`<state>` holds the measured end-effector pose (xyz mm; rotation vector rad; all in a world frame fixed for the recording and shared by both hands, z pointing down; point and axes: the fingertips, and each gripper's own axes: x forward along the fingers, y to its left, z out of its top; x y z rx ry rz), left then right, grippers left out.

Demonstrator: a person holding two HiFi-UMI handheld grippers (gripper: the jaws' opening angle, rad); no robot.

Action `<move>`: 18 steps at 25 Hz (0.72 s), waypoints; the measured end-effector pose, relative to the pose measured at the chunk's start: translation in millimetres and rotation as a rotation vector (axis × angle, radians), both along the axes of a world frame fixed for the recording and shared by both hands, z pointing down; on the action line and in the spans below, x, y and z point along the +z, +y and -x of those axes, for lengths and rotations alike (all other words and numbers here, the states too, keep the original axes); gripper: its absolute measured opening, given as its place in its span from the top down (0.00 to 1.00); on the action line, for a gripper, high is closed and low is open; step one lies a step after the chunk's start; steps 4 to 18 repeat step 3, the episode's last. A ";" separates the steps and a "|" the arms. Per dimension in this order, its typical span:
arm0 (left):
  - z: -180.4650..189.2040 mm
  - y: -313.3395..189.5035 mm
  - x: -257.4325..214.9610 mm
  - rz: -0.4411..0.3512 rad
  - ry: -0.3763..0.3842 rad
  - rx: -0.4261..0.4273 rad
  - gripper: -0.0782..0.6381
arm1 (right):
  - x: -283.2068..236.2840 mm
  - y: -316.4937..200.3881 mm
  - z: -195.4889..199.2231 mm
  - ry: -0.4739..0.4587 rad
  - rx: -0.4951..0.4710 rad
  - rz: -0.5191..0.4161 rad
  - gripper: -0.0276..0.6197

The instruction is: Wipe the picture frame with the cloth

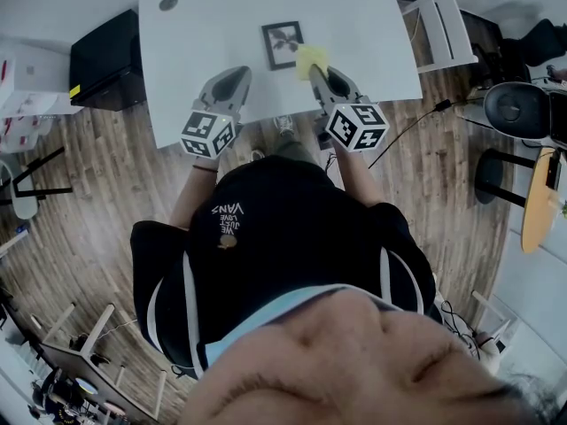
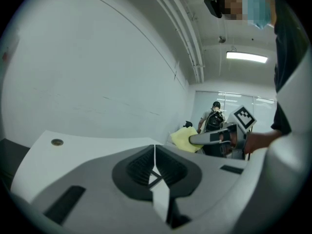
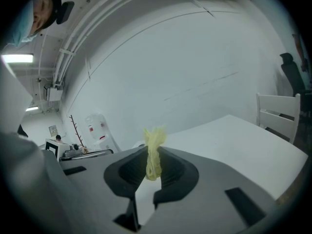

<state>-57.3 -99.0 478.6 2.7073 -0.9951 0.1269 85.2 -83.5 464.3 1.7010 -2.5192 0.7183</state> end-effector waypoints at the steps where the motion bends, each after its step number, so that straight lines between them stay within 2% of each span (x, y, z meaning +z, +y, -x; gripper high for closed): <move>1: -0.4 -0.4 -0.2 0.000 0.000 0.001 0.87 | -0.1 -0.5 -0.3 0.000 0.001 0.000 0.89; 18: -1.0 -1.3 -0.5 -0.002 0.000 0.004 0.87 | -0.3 -1.5 -0.9 0.001 0.002 0.000 0.89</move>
